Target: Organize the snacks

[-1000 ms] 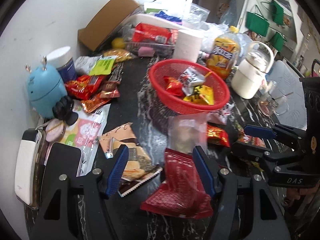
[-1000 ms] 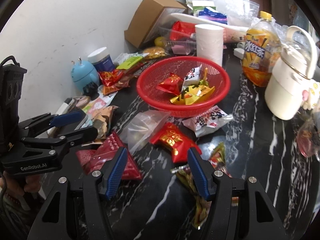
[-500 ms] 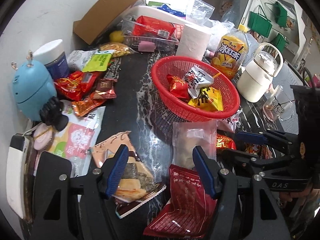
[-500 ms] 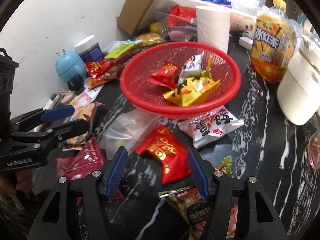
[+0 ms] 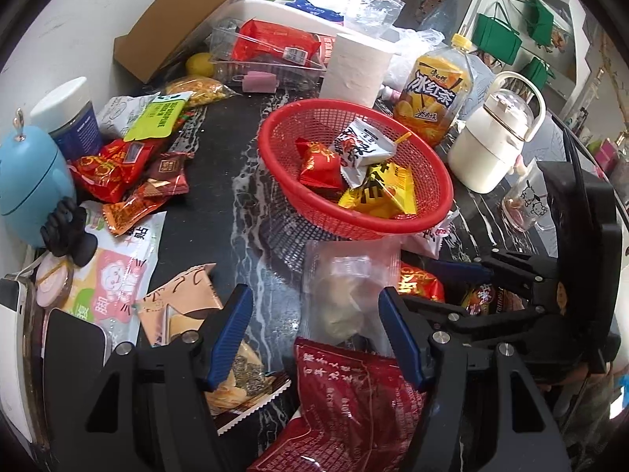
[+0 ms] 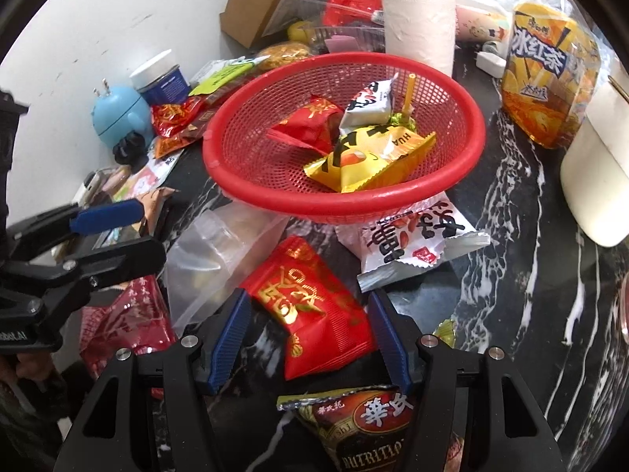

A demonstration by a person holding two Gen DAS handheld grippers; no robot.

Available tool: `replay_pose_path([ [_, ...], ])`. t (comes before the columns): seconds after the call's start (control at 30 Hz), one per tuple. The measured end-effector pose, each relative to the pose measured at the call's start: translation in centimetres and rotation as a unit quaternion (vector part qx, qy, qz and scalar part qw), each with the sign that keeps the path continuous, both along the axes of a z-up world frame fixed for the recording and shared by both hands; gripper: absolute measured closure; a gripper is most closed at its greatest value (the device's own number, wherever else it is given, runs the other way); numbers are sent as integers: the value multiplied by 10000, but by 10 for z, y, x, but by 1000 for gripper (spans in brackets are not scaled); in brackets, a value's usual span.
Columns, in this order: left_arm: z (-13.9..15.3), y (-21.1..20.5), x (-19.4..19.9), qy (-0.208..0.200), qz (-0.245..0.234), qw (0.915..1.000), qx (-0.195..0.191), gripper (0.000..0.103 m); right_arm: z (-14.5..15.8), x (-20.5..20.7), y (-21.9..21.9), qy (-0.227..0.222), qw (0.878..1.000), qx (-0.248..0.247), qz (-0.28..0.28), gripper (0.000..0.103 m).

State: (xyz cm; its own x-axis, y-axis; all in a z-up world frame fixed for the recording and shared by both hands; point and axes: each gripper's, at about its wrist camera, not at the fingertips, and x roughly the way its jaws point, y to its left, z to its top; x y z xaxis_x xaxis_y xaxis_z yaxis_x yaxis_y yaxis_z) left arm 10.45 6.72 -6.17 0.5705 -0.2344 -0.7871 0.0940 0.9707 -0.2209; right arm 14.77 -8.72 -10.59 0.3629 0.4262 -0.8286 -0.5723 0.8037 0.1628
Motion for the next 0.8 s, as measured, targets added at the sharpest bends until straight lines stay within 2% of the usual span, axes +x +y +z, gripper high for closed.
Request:
replay_pose_path([
  [0.1, 1, -4, -1, -7, -47, 10000, 34, 38, -2, -6, 2, -122, 9997, -172, 121, 64],
  [0.23, 4, -9, -4, -22, -111, 9999, 10, 38, 1, -15, 1, -263, 9992, -139, 265, 71],
  [0.57, 15, -30, -13, -170, -272, 9995, 41, 38, 27, -34, -35, -364, 9981, 505, -37, 72],
  [0.8, 19, -57, -10, -290, -425, 9985, -205, 38, 49, -40, -66, -705, 9946, 650, -406, 72],
])
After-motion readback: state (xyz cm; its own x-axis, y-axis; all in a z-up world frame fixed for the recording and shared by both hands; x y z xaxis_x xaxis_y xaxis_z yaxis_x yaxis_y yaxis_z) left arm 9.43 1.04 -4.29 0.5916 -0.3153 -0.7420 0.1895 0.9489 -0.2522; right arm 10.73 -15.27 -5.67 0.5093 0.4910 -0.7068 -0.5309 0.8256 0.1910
